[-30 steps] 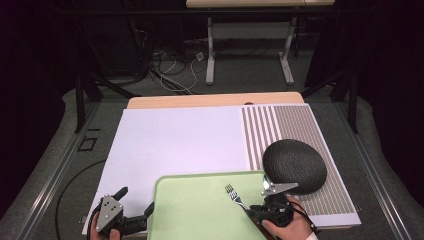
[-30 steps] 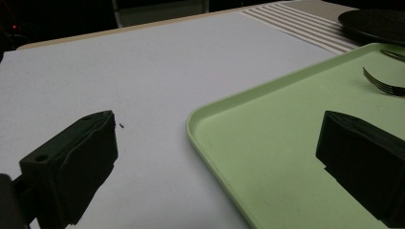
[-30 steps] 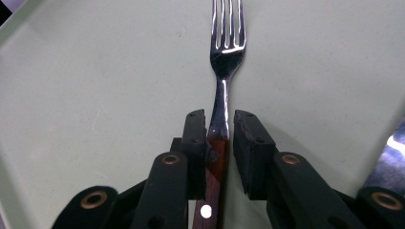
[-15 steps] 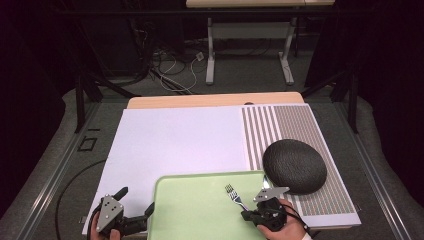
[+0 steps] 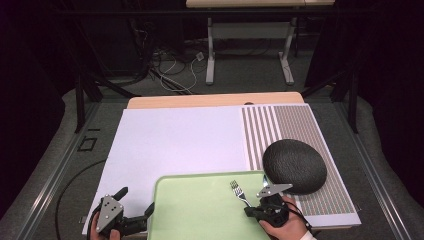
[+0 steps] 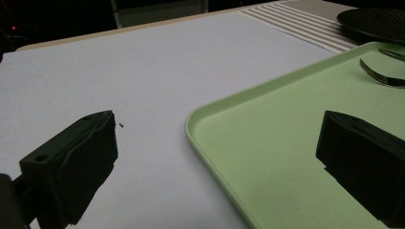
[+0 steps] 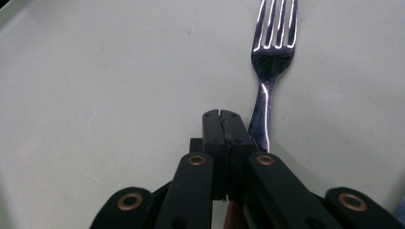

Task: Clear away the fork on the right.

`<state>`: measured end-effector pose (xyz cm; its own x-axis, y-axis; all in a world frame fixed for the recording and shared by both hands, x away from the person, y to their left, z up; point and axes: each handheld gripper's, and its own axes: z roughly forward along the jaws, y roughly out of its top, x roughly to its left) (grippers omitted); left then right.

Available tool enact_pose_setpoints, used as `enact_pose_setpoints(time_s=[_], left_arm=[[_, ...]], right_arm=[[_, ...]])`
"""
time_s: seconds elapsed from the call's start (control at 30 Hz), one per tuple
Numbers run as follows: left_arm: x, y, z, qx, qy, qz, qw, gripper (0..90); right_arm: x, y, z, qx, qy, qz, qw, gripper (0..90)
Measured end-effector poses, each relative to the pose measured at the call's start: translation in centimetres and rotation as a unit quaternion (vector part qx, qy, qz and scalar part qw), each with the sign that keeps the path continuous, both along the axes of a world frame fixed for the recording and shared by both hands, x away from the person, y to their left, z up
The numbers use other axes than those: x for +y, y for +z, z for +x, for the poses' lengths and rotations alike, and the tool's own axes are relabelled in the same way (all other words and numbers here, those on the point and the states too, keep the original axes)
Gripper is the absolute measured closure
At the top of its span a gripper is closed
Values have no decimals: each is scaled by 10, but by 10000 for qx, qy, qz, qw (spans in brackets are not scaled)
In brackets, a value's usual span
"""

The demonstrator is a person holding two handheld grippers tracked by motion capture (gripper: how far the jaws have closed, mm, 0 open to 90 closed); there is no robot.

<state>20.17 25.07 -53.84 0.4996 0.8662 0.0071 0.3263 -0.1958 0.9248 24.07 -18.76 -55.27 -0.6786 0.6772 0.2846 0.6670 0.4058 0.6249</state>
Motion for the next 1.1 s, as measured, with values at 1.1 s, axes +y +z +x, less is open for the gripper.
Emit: enact_pose_setpoints(time_s=[1.1], left_arm=[[0,0,0,-13,-9,5,10000,6]], right_arm=[[-27,0,11,118,-566,54,9983,900]])
